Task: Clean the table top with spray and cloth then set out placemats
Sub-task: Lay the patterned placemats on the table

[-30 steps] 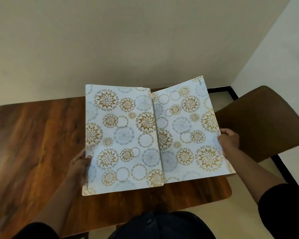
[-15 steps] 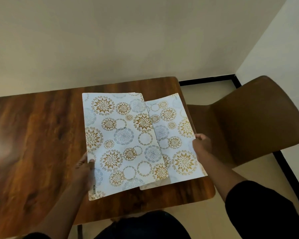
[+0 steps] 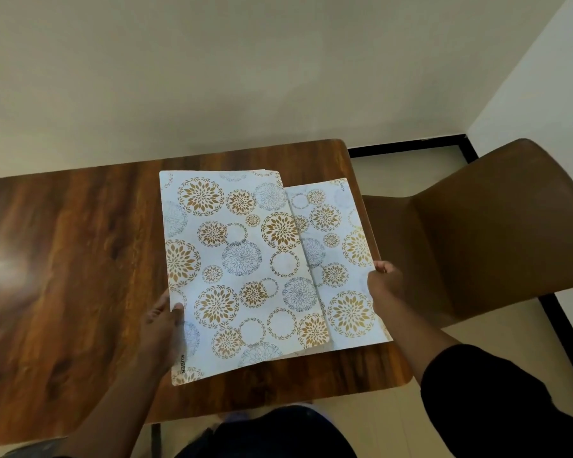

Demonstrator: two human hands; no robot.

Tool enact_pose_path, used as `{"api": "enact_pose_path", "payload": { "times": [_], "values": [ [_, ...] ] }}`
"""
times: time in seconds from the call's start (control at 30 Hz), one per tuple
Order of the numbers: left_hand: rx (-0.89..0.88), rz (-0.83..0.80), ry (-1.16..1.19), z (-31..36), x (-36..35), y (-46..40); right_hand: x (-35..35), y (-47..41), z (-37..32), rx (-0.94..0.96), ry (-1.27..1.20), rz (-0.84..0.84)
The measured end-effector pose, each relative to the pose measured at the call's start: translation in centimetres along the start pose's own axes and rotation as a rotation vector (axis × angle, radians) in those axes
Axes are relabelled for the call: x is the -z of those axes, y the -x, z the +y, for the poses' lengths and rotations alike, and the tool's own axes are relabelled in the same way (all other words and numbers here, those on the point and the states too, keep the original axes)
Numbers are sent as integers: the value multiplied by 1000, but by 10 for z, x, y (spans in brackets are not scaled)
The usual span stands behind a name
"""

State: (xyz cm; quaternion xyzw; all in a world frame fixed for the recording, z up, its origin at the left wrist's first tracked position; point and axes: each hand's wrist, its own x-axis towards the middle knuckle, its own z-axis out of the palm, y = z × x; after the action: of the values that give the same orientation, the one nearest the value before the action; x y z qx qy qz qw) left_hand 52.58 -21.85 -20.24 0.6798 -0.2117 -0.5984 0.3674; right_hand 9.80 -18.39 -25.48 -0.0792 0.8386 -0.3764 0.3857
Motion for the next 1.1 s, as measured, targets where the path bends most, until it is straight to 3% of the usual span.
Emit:
{"api": "enact_pose_path", "payload": {
  "times": [0.83,1.1],
  "values": [
    [64,60,34,-14,6,2,-6,-17,2,0,6,10],
    [67,77,41,-15,3,3,-5,-11,3,84,208,53]
  ]
}}
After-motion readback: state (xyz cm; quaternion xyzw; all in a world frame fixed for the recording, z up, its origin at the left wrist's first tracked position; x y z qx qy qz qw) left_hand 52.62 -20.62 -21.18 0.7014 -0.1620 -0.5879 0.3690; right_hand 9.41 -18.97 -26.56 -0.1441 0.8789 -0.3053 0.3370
